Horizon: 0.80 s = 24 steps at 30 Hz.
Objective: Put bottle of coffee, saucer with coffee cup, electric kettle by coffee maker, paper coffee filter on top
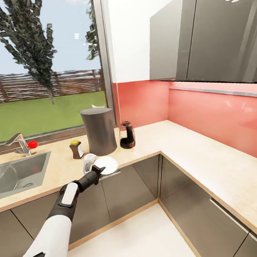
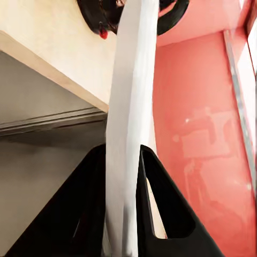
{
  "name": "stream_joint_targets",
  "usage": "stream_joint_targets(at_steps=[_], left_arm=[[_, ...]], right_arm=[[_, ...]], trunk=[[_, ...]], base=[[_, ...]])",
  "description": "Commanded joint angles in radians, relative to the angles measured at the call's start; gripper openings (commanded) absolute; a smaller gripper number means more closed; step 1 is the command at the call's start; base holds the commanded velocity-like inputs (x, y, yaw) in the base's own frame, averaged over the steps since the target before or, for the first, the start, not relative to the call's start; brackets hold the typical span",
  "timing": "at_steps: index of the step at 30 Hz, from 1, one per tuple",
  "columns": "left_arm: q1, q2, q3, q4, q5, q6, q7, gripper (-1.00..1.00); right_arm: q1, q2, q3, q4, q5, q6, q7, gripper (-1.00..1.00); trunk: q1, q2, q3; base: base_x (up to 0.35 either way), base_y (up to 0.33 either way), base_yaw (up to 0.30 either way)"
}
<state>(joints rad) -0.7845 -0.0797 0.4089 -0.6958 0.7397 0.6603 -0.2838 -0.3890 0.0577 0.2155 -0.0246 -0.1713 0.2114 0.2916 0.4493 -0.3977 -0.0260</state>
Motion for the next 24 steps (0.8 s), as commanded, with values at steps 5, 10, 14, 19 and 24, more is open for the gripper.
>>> stream_joint_targets(at_steps=[5,10,14,19,24], left_arm=[[-0.001,0.000,0.005,0.000,0.005,0.001,-0.001,-1.00],[0.000,0.000,0.005,0.006,0.006,0.001,-0.003,-1.00],[0.000,0.000,0.005,0.007,0.007,0.002,-0.003,-1.00],[0.018,-0.002,0.005,0.010,0.004,0.006,-0.004,-1.00],[0.041,-0.004,0.004,0.034,0.004,0.007,-0.004,-1.00]], right_arm=[[-0.001,0.000,0.008,0.000,-0.009,-0.029,0.006,1.00],[-0.001,0.000,0.008,-0.001,-0.010,-0.034,0.006,1.00],[-0.001,0.002,0.008,0.000,-0.010,-0.034,0.005,1.00],[0.000,0.001,0.008,0.000,-0.008,-0.034,0.002,1.00],[0.003,0.002,0.008,0.000,-0.008,-0.035,0.001,1.00]], trunk=[[0.001,-0.002,-0.002],[0.001,-0.002,-0.003],[0.001,-0.002,-0.004],[0.001,-0.002,-0.005],[0.001,-0.002,-0.005]], base=[[0.137,-0.009,0.000],[0.285,-0.107,0.016],[0.283,-0.156,0.183],[0.209,-0.169,0.046],[0.041,-0.029,0.001]])
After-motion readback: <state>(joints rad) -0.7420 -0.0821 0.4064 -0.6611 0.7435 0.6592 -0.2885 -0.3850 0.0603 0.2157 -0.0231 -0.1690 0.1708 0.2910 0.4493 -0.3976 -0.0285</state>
